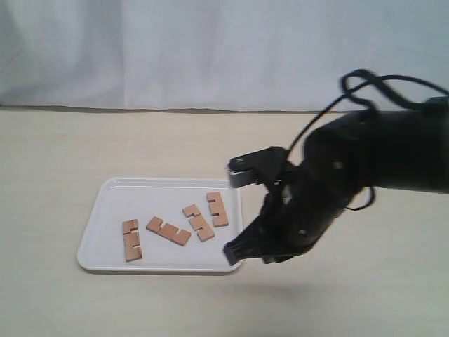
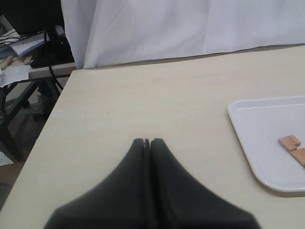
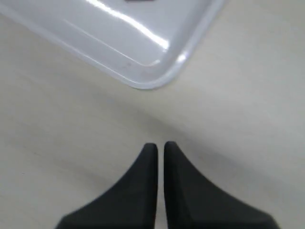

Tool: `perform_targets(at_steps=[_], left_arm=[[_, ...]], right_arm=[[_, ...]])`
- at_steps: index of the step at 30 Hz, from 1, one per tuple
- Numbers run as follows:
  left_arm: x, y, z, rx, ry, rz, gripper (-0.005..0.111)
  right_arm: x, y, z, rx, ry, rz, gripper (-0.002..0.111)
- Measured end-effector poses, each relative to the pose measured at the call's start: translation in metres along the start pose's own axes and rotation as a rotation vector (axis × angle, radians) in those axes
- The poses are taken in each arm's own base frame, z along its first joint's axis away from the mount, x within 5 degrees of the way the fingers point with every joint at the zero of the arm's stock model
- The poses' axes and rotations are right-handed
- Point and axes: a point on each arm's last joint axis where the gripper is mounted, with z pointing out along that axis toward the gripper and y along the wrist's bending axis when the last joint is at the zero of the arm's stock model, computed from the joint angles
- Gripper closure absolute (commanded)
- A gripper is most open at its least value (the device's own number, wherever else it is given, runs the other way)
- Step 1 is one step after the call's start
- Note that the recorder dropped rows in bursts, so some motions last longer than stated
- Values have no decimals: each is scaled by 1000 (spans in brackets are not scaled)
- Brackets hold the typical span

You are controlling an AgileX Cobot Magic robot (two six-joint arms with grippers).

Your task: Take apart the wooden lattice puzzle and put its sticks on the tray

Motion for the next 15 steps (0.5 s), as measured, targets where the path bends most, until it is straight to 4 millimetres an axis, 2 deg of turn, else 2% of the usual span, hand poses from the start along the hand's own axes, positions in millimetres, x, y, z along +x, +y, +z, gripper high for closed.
perform_targets(at_steps=[5, 10, 13, 15], left_arm=[[0, 0, 0, 0, 0, 0, 107], [0, 0, 0, 0, 0, 0, 107], [0, 0, 0, 0, 0, 0, 107], [0, 0, 0, 0, 0, 0, 107]], right_arm=[[37, -63, -36, 66, -101, 179, 104], [84, -122, -77, 243, -216, 336, 104], [112, -147, -99, 357, -297, 465, 104], [129, -153, -112, 401, -413, 573, 104]])
